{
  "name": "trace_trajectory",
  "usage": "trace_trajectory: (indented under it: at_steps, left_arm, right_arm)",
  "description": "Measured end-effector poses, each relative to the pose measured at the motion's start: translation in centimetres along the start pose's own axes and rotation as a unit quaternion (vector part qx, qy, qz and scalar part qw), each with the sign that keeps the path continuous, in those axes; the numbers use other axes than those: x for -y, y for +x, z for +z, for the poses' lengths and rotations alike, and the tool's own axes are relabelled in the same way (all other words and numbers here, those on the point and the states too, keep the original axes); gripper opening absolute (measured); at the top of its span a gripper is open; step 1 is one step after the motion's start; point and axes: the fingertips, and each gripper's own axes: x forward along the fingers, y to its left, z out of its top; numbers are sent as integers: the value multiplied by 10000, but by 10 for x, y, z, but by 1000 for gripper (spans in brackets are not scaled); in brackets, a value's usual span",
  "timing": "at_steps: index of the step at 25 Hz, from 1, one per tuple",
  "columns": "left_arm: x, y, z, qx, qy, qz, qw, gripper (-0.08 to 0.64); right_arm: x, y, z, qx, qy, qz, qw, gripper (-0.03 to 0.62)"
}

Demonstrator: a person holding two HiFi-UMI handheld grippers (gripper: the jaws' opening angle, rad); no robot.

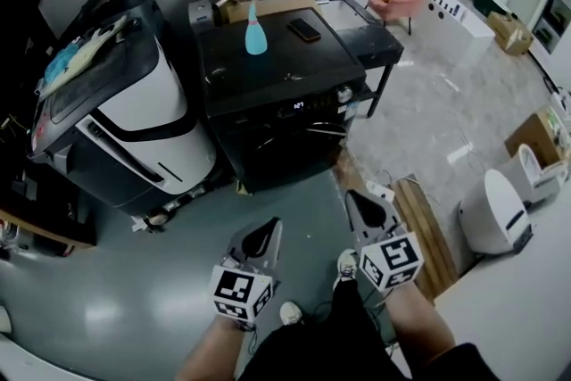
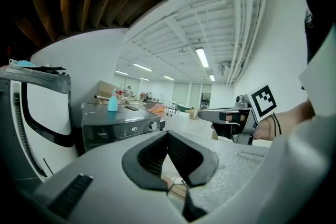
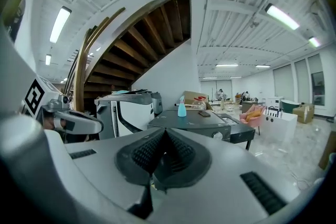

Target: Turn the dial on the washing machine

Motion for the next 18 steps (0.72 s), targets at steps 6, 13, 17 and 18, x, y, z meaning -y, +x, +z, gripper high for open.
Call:
trace_trajectory:
  at_steps: [6, 13, 17, 18]
  left_arm:
    - [35, -39, -6, 83, 140, -434, 9989, 5]
    - [65, -65, -6, 136, 157, -462, 9987, 5]
    - [84, -70, -8, 166, 154, -431, 9988, 5]
    - [89, -70, -9, 173, 152, -410, 9989, 4]
  right_arm:
    - [-28, -60, -4, 22, 21, -340, 9994, -3]
    - [-43, -102, -6, -1, 86, -366, 9993, -3]
    - [-45, -122, -4, 23, 80, -304, 9995, -3]
    - [-44, -127, -4, 51, 68, -292, 9995, -3]
